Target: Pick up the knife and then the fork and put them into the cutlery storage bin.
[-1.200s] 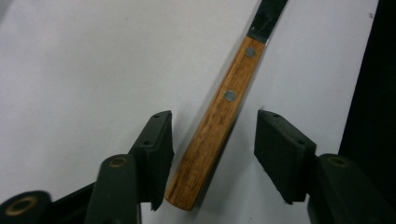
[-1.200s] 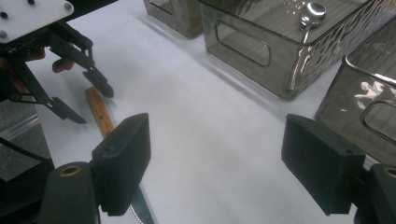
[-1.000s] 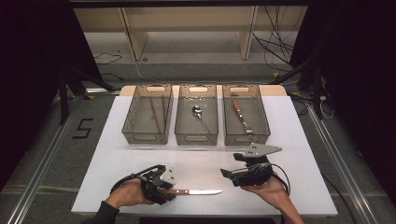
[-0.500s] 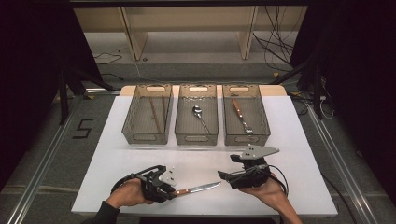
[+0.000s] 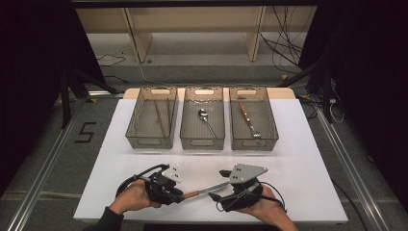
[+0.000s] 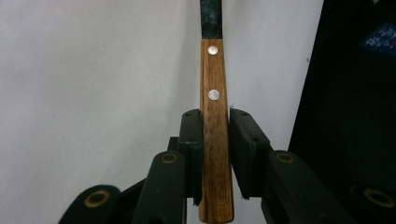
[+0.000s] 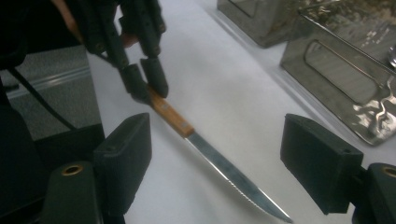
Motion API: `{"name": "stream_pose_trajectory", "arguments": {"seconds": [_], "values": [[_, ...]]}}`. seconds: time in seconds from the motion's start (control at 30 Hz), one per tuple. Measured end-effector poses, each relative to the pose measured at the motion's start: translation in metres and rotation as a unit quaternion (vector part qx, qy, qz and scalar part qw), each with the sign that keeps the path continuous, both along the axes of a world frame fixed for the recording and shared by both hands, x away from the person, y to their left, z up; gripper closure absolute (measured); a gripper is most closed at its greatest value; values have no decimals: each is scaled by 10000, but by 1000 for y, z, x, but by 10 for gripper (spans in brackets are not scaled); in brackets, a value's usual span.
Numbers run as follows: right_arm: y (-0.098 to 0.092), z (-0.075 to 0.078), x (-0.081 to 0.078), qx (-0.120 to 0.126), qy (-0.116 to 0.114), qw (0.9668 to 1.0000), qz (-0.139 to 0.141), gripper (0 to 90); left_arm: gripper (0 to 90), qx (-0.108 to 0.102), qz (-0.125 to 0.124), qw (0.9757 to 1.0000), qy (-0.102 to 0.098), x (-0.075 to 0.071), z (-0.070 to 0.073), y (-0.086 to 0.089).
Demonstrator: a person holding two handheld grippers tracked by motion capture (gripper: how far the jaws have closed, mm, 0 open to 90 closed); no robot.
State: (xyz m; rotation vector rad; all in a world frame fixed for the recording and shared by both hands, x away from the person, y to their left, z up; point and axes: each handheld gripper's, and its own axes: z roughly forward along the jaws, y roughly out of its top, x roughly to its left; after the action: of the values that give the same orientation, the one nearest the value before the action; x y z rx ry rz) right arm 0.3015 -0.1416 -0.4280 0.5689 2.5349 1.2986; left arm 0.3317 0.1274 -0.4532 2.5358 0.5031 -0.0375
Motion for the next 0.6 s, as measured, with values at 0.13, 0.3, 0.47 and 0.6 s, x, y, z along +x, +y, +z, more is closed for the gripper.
{"name": "stream_pose_trajectory", "arguments": {"seconds": [0.13,0.3,0.47,0.6], "values": [[10,-5,-8,-175,-248,9994,181,255,752,-132,-10,9999,62,1,6,-2],[24,-13,-17,-519,-608,9960,405,262,751,-215,-18,9997,139,-1,12,-8],[34,-23,-24,-1049,-1083,9872,519,280,751,-215,-60,9996,176,-4,17,-13],[40,-29,-27,-1388,-1404,9786,572,317,751,-214,-129,9995,211,-5,19,-16]]}}
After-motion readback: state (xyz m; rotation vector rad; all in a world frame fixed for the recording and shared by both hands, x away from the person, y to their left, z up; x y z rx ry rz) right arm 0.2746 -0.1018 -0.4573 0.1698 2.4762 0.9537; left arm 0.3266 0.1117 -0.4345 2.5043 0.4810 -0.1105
